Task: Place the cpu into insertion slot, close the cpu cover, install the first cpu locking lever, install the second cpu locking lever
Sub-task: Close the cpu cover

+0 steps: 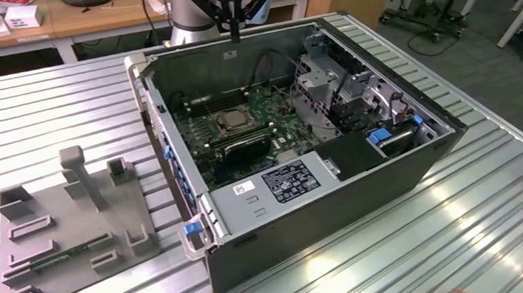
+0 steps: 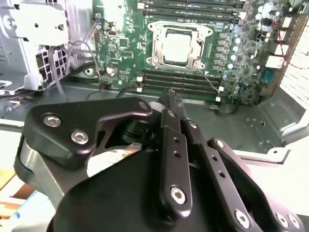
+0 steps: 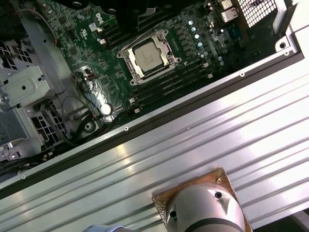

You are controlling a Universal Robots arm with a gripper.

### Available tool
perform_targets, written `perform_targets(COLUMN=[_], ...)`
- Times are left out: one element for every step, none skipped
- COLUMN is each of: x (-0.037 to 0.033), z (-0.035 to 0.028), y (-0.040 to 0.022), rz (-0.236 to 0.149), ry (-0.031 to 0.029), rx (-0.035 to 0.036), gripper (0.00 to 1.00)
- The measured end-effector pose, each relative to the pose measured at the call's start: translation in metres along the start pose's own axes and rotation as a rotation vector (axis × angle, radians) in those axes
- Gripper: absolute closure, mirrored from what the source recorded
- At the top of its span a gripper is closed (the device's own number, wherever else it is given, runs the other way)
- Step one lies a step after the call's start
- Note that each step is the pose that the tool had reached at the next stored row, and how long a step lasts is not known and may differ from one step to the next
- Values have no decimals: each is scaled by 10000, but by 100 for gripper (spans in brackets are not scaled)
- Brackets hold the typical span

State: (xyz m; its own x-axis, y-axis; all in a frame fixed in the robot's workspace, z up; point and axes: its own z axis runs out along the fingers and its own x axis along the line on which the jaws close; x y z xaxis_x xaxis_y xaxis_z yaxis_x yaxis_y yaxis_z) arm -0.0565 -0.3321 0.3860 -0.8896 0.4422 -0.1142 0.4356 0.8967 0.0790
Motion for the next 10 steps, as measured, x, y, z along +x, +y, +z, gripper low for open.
perform_targets(x=[0, 0, 0, 0, 0, 0, 4, 8, 8, 8], z=[0, -1, 0, 0, 0, -1, -1, -2, -2, -1], y=[0, 0, 0, 0, 0, 0, -2, -4, -4, -4], rz=[0, 0, 0, 0, 0, 0, 1, 0, 0, 0], ry=[0, 0, 0, -1, 0, 0, 0, 0, 0, 0], rx=[0, 2, 1, 1, 1, 1, 1, 1, 1, 1], gripper=[90, 90, 90, 90, 90, 90, 90, 90, 90, 90])
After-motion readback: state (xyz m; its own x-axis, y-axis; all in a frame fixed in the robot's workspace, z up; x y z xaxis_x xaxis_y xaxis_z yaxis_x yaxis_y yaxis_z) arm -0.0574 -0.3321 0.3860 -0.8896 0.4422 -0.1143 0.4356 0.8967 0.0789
